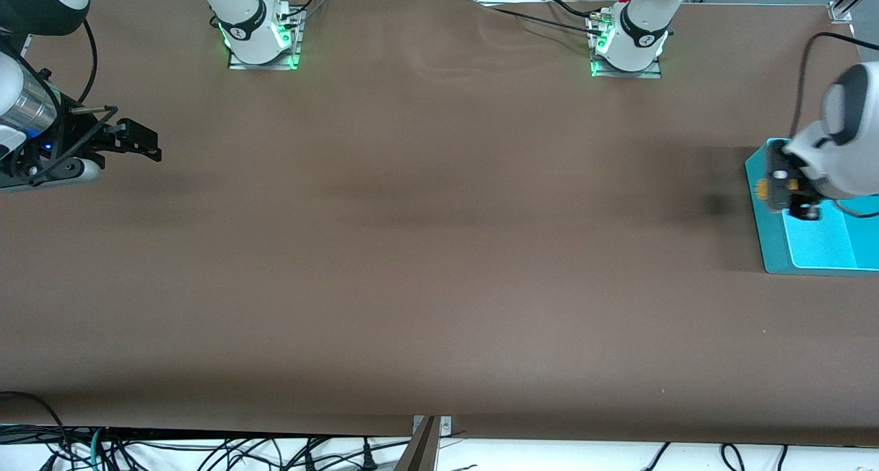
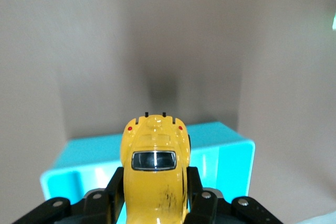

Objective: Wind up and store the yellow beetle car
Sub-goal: 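Lift the car with the left gripper and lower it into the tray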

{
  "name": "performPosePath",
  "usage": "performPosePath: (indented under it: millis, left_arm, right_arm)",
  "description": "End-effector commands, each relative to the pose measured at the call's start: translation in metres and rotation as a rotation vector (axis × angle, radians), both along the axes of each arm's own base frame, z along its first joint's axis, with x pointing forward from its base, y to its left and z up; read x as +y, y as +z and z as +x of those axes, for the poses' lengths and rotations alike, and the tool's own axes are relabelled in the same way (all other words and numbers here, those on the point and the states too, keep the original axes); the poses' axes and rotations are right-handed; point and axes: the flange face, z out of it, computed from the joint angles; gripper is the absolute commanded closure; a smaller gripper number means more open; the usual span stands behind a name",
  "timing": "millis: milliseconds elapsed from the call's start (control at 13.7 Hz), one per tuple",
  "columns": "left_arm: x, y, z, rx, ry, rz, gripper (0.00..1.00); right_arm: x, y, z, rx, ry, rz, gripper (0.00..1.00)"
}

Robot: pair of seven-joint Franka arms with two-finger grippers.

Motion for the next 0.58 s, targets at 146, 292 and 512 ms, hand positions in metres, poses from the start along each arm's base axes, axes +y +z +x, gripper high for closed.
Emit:
performPosePath:
  millis: [146, 292, 512]
  left_arm:
    - [0.137, -0.109, -0.014, -0.088, -0.046, -0.086, 1.00]
    - [0.144, -0.138, -0.017, -0.121, -0.053, -0.116, 1.00]
    - [0.143, -0.155, -0.019, -0.120, -0.070, -0.142, 0.24]
  right_arm:
    - [0.000, 0.008, -0.005, 0.003, 0.007, -0.008, 0.00]
    - [0.000, 0.007, -0.004, 0.004, 0.007, -0.008, 0.00]
    - [0.000, 0.007, -0.004, 0.004, 0.007, -0.008, 0.00]
